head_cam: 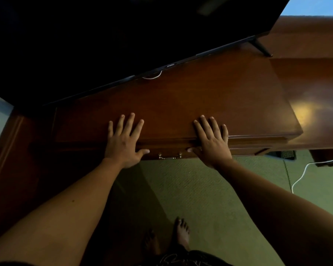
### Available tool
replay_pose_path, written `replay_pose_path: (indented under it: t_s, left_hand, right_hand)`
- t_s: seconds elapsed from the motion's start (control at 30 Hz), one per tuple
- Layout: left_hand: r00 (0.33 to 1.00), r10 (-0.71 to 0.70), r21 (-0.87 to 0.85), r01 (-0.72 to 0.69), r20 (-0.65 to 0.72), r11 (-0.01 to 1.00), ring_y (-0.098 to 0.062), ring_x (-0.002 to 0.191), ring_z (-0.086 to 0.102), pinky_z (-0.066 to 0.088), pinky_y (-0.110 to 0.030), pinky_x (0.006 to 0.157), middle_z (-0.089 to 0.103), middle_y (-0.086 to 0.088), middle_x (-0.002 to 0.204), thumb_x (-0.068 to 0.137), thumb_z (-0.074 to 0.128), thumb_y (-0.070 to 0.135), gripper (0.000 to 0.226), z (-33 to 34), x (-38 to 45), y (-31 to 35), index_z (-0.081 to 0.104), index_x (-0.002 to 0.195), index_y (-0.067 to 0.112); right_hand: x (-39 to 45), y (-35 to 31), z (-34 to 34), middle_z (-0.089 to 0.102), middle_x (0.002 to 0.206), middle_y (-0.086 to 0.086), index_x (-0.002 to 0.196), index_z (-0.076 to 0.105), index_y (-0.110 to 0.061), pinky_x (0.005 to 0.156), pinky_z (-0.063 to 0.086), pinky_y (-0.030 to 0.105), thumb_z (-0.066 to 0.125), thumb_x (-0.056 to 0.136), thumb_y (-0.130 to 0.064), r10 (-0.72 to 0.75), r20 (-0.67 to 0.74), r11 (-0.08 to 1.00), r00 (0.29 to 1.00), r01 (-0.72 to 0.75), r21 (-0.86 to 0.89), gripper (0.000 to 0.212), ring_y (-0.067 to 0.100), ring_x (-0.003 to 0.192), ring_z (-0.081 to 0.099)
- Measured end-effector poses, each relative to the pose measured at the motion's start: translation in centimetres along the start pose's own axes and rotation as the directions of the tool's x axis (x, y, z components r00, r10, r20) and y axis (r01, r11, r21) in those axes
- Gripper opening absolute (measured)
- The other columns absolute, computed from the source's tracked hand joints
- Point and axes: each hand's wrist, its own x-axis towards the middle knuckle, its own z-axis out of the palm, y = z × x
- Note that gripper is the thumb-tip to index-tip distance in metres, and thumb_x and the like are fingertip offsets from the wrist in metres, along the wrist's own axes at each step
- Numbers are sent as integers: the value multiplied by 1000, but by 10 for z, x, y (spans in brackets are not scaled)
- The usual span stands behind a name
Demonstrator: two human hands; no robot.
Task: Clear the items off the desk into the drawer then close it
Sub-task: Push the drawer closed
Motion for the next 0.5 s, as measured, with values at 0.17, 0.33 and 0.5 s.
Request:
replay_pose_path:
  t_s: [0.17, 0.33, 0.5]
  left_hand:
    - [1000, -16, -17, 15, -27, 1000, -35, 151, 2, 6, -62, 117, -2, -7, 166, 78, 40, 82, 100, 5, 2, 1, 6, 158, 31]
    - [997, -25, -43, 22, -72, 999, -36, 150, 10, 11, -62, 117, 8, -6, 166, 81, 42, 78, 92, 9, 3, 1, 17, 157, 30]
    - [993, -9, -60, 2, -121, 998, -38, 149, 17, 15, -61, 116, 16, -8, 164, 84, 43, 75, 87, 15, 4, -1, 27, 155, 28]
  right_hand:
    - [0, 1, 5, 4, 168, 3, 161, 10, -25, 118, 8, 63, 40, 89, -74, 8, -41, 1000, 999, -9, -10, 92, 31, 154, 0]
    - [3, 0, 16, 13, 167, 2, 160, 17, -25, 118, 8, 62, 43, 93, -71, 35, -97, 999, 995, -35, -4, 85, 31, 154, 6]
    - [5, 3, 26, 25, 164, 5, 156, 30, -22, 116, 13, 60, 46, 93, -67, 27, -199, 1000, 980, -26, 7, 80, 32, 151, 18]
